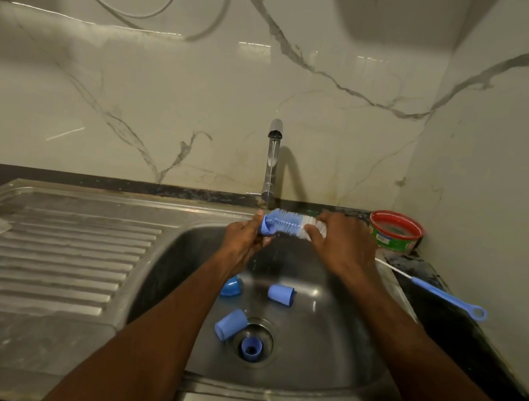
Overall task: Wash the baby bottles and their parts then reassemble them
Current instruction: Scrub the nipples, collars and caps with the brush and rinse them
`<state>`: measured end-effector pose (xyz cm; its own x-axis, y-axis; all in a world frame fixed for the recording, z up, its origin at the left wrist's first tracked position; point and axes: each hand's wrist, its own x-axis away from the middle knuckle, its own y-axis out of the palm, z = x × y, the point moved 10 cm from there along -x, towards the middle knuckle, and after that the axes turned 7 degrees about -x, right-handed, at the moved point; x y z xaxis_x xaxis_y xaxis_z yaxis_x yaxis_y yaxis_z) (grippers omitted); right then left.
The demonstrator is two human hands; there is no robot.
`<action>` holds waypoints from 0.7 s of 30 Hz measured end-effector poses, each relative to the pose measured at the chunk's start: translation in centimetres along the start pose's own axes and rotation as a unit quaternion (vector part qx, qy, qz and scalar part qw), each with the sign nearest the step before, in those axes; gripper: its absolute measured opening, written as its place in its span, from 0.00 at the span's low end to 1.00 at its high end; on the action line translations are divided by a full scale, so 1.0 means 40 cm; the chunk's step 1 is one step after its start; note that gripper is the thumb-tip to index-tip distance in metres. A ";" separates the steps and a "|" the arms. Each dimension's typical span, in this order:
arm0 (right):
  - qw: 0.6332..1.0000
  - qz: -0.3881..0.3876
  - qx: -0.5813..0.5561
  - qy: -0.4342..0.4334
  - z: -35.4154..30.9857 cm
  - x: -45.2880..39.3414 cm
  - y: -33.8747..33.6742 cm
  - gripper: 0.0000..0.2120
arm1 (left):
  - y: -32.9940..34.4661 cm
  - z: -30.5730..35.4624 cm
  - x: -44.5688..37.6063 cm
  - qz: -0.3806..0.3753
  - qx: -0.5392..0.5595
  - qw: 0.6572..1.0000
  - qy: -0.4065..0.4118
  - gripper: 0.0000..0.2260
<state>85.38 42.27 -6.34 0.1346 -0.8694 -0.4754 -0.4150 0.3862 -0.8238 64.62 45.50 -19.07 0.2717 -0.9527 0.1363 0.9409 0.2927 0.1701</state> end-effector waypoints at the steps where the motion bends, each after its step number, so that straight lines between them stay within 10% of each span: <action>1: 1.000 -0.009 0.016 0.007 0.007 0.006 0.014 0.17 | 0.005 0.000 -0.001 -0.009 -0.014 1.000 0.005 0.11; 6: 0.990 -0.118 0.025 -0.066 -0.030 0.012 0.058 0.19 | -0.033 0.037 0.005 0.031 -0.053 0.995 0.076 0.15; 14: 0.998 -0.036 0.009 0.054 0.032 0.008 0.030 0.18 | -0.002 0.028 0.014 -0.008 -0.055 0.997 0.048 0.12; 21: 0.984 -0.173 -0.021 -0.019 -0.020 -0.002 0.090 0.31 | -0.030 0.025 -0.002 0.018 -0.031 0.999 0.037 0.15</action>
<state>83.15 43.48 -9.02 0.3082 -0.9341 -0.1801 -0.3742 0.0550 -0.9257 63.25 45.32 -18.33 0.3168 -0.9460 0.0689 0.9406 0.3227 0.1060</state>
